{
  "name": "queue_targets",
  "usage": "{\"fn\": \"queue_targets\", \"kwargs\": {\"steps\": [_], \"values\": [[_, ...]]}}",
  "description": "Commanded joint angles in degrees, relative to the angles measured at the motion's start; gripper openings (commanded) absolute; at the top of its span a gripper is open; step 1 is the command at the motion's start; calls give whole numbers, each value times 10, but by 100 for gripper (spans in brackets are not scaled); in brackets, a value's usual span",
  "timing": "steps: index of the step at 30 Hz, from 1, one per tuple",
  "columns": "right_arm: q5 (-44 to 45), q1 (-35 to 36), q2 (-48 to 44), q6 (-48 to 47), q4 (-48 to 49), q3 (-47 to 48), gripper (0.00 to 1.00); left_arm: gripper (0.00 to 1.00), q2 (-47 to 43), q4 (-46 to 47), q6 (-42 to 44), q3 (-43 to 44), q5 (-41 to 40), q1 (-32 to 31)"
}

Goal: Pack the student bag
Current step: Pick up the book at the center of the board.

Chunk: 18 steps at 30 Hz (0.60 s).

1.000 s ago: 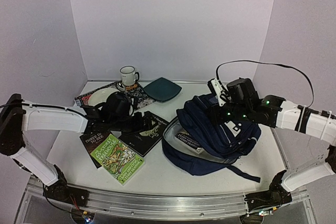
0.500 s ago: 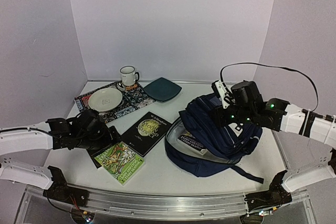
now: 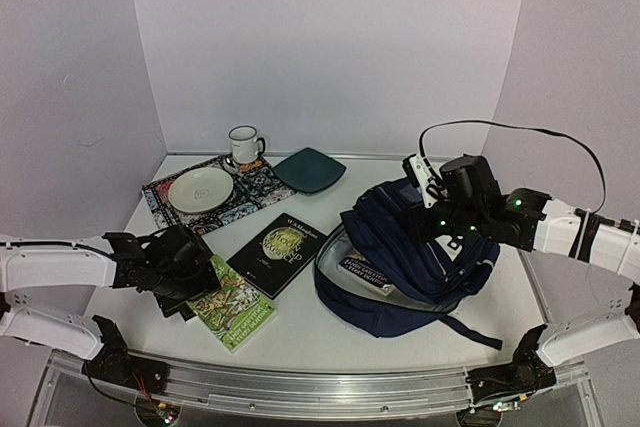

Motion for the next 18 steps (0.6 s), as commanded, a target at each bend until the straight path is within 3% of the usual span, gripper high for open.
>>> {"fn": "queue_targets", "kwargs": {"steps": [1,12,18], "values": [[13,-3,-11,3,21,-7,0,96,57,113,87,29,46,50],[24,-3,-38,4,19,-16,0,95,225,147,253,207,85,81],[23,-3,-42,5,13,-16,0,96,250,150,289,248,104,88]]}}
